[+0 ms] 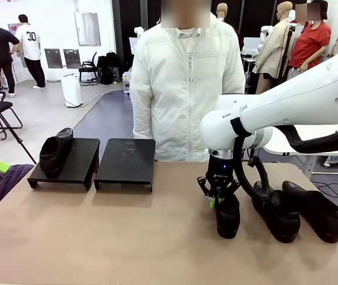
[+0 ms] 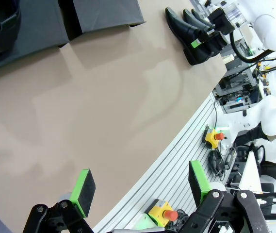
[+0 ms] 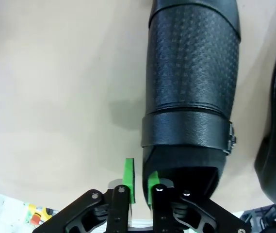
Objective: Organize the shoes by placing them on the stand.
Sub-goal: Pick up one Shoe and place it in the middle of the table.
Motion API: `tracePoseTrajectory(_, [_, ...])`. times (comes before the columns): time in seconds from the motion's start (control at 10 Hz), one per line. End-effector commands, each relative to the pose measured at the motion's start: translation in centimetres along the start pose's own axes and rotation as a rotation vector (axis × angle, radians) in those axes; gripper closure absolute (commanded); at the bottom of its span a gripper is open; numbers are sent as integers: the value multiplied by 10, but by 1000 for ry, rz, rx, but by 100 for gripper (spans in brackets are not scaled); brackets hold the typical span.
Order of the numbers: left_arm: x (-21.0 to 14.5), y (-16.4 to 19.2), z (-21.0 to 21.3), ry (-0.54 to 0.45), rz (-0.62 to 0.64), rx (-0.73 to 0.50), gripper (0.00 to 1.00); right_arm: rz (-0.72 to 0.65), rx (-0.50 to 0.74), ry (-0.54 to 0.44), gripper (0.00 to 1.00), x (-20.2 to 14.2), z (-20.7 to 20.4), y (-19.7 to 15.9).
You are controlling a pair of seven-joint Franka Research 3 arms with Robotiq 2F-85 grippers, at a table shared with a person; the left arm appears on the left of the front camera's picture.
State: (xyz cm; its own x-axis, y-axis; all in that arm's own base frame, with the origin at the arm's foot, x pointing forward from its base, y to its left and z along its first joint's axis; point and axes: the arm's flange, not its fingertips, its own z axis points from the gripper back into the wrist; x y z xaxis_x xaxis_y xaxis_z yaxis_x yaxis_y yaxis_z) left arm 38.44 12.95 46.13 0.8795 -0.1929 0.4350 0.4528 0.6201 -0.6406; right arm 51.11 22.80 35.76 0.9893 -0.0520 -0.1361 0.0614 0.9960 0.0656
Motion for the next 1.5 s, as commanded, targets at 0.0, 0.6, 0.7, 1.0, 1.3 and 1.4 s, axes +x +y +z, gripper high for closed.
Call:
tracePoseTrajectory(0.0, [-2, -2, 2, 5, 2, -1, 0, -38, -29, -6, 100, -4, 13, -4])
tracePoseTrajectory(0.6, [-2, -2, 2, 5, 2, -1, 0, -39, -56, -109, 100, -38, 68, -31])
tracePoseTrajectory(0.7, [-2, -2, 2, 5, 2, -1, 0, -44, -23, -139, 100, -57, 102, -45])
tracePoseTrajectory(1.0, [-2, -2, 2, 5, 2, -1, 0, 102, 112, -126, 100, -145, 149, -67])
tracePoseTrajectory(1.3, [-2, -2, 2, 5, 2, -1, 0, 91, 102, -132, 100, -148, 158, -60])
tracePoseTrajectory(1.4, [-2, -2, 2, 5, 2, -1, 0, 91, 102, -132, 100, -148, 158, -60])
